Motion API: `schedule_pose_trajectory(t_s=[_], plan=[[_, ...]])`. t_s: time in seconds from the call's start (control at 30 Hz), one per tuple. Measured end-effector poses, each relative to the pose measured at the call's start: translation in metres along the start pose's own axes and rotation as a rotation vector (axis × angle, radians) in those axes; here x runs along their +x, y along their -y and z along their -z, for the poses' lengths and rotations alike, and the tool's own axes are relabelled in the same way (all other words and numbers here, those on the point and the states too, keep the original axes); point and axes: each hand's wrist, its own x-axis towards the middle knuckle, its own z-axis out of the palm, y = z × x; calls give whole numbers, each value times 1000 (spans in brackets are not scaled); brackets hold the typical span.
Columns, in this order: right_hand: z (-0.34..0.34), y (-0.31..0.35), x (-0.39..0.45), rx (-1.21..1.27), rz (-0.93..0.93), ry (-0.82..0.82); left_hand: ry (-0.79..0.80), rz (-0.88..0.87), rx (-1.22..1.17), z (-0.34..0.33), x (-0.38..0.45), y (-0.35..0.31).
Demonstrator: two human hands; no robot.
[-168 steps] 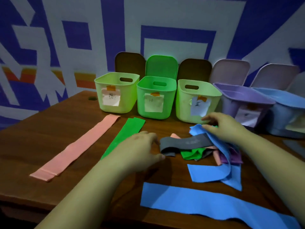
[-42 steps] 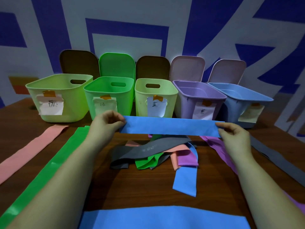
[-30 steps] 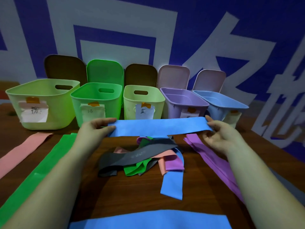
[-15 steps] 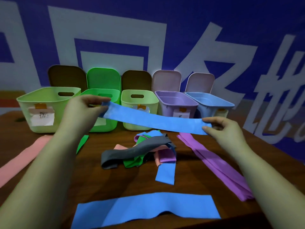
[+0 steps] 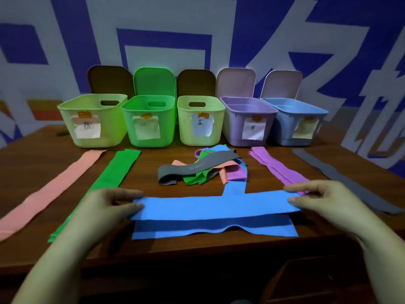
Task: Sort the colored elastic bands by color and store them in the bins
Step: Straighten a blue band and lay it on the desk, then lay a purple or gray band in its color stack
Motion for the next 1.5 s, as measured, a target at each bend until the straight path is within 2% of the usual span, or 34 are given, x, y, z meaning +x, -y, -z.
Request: schedule_pose_trajectory(t_s=[0.23, 0.53, 0.73, 0.93, 1.07, 1.13, 1.33, 1.4, 1.5], plan=[[-18, -25, -11, -101, -50, 2, 77, 48, 133, -13, -13, 1], [-30, -25, -10, -287, 25, 29, 33, 20, 265, -21, -15, 13], [-23, -16, -6, -489, 34, 104, 138, 29, 360, -14, -8, 9], [-31, 7, 12, -647, 223, 114, 100, -92, 382, -22, 18, -22], [-60, 22, 37, -670, 397, 118, 22, -246, 502, -38, 59, -54], [-75, 28, 50, -682, 471, 135, 58, -279, 587, -46, 83, -67], [-115, 41, 89, -746, 662, 155, 168, -263, 701, -65, 121, -41], [-119, 46, 103, -768, 685, 151, 225, -229, 637, -67, 127, -30], [-121, 53, 129, -816, 672, 114, 227, -188, 507, -64, 138, -26]])
